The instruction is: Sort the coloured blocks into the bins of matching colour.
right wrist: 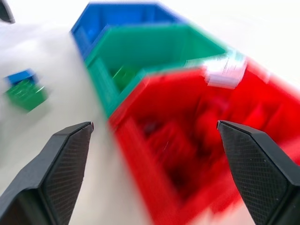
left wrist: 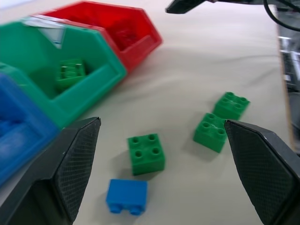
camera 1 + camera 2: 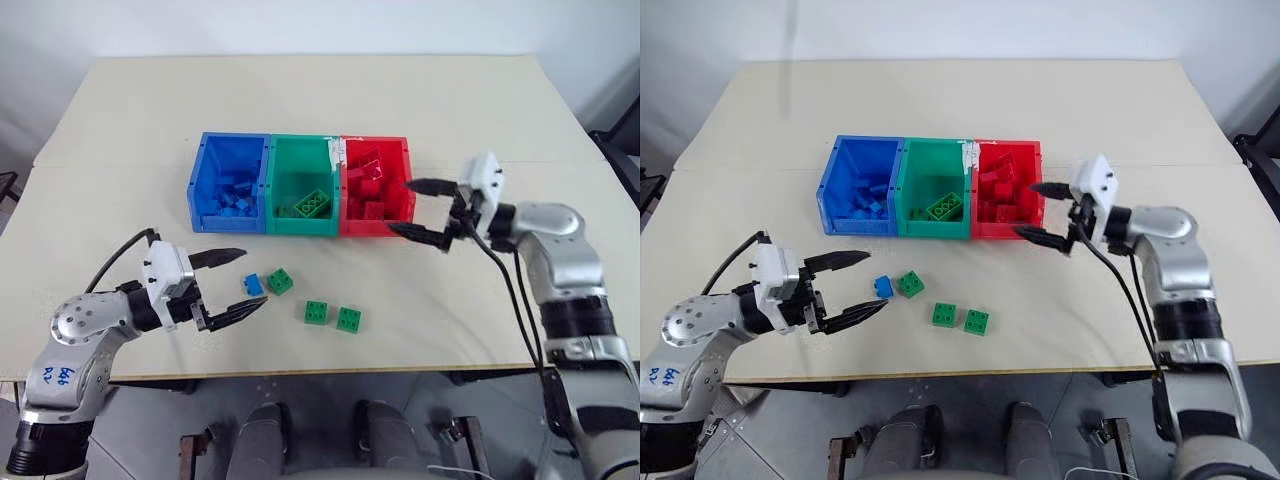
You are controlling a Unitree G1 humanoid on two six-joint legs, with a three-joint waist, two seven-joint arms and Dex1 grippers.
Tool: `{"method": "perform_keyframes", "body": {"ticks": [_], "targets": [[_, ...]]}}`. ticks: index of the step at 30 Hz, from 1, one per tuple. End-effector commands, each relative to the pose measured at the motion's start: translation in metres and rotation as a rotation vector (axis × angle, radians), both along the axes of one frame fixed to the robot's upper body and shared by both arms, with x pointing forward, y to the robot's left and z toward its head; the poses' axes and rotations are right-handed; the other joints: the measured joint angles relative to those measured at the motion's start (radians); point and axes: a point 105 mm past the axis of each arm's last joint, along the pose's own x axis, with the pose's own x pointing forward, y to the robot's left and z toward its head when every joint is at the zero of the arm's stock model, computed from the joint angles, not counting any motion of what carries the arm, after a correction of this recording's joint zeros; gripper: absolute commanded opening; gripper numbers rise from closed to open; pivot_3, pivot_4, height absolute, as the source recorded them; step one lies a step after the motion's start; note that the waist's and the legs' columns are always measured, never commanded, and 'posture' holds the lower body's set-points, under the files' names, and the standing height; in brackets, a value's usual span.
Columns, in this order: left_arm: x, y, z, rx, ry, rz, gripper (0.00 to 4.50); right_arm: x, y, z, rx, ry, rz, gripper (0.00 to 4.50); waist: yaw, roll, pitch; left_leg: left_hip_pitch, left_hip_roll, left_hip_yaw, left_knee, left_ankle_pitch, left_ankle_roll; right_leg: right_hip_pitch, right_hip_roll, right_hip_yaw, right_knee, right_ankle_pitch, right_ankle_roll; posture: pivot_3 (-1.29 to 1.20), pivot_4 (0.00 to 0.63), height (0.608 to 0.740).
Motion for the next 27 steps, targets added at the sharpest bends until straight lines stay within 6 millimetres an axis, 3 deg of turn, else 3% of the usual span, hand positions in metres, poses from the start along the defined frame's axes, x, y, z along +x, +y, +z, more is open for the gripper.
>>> {"method": "perform_keyframes", "body": {"ticks": [1,6,9,12,17,22,27], "targets": [[0.002,-0.013,-0.01,0.08,-0.025,-0.13,4.5,-0.043,-0.029,-0.001,0.001,-0.038,0.005,4.45,0.015,0.0,0.0,0.0,0.0,-0.001,0.0,0.0,0.0,0.001,0.0,-0.001,-0.001,0.0,0.0,0.0,0.15,0.74],[0.01,-0.029,-0.022,0.13,-0.02,-0.251,4.5,-0.088,-0.076,-0.037,-0.154,-0.048,-0.042,4.45,0.028,0.0,0.0,0.0,0.0,0.005,0.003,-0.004,0.003,0.001,0.0,0.0,-0.004,0.0,0.001,0.0,0.15,0.74],[0.014,-0.032,-0.024,0.14,-0.039,-0.276,4.5,-0.1,-0.097,-0.051,-0.203,-0.013,-0.086,4.45,0.018,0.0,0.0,0.002,0.0,0.007,0.004,-0.004,0.003,0.001,0.0,0.0,-0.006,0.001,0.001,0.0,0.15,0.74],[0.016,-0.031,-0.024,0.15,-0.055,-0.283,4.5,-0.099,-0.102,-0.055,-0.202,0.005,-0.109,4.45,0.003,0.0,0.0,0.004,0.001,0.007,0.004,-0.004,0.003,0.001,0.0,0.001,-0.005,0.002,0.0,0.0,0.15,0.74],[0.015,-0.013,-0.021,0.135,-0.073,-0.217,4.5,-0.086,-0.068,-0.06,-0.169,0.055,0.018,4.45,-0.006,0.0,0.0,0.004,0.002,0.007,0.006,-0.004,0.002,0.001,0.0,0.001,-0.003,0.002,-0.001,0.0,0.15,0.74],[0.014,0.018,-0.026,0.132,-0.063,-0.057,4.5,-0.074,-0.013,-0.064,-0.185,0.12,0.181,4.45,-0.008,0.0,0.0,0.004,0.003,0.006,0.006,-0.004,0.003,0.0,0.0,0.0,-0.001,0.003,-0.001,0.0,0.15,0.74],[-0.001,0.048,-0.031,0.147,-0.03,0.064,4.5,-0.067,0.036,-0.071,-0.212,0.172,0.291,4.45,-0.011,0.0,0.0,0.003,0.003,0.005,0.006,-0.005,0.003,-0.001,0.0,0.0,-0.001,0.003,-0.001,0.0,0.15,0.74]]}}
